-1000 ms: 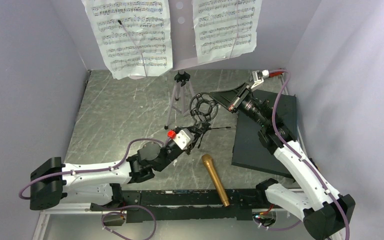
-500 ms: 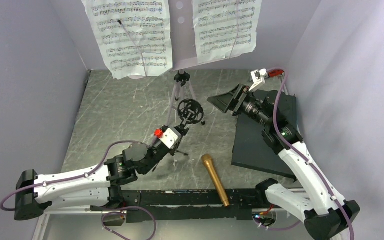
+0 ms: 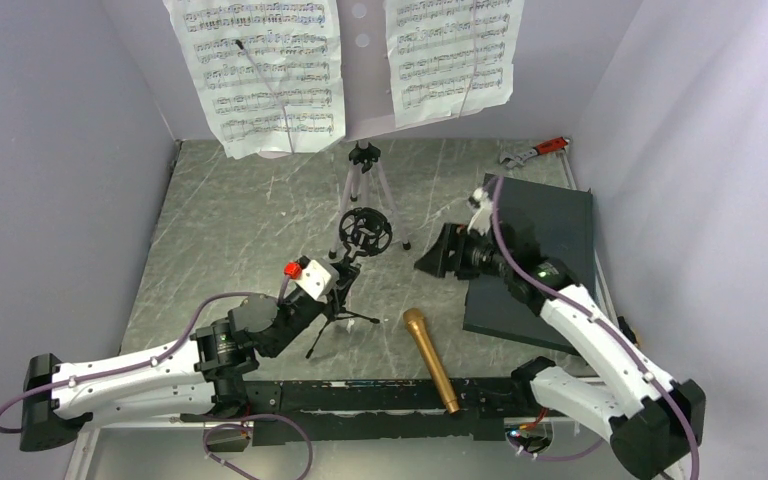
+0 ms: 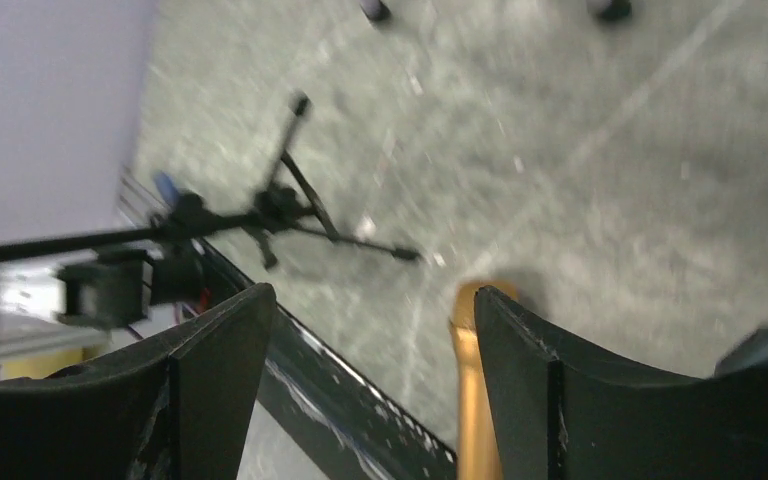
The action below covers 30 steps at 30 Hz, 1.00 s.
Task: Set up the instrument practice props
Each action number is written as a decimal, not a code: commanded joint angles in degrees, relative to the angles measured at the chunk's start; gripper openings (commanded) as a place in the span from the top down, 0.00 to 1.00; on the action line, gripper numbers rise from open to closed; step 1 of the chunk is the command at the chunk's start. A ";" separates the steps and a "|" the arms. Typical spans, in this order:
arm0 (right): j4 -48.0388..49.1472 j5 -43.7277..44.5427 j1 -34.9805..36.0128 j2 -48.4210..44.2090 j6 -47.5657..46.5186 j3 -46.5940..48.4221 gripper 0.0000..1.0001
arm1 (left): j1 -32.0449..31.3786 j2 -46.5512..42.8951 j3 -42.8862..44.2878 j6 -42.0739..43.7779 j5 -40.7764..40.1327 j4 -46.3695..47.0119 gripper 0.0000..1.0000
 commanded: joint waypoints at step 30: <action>-8.68 40.44 36.68 27.00 5.01 -4.74 0.56 | -0.06 -5.46 2.77 -8.86 1.68 -14.37 0.97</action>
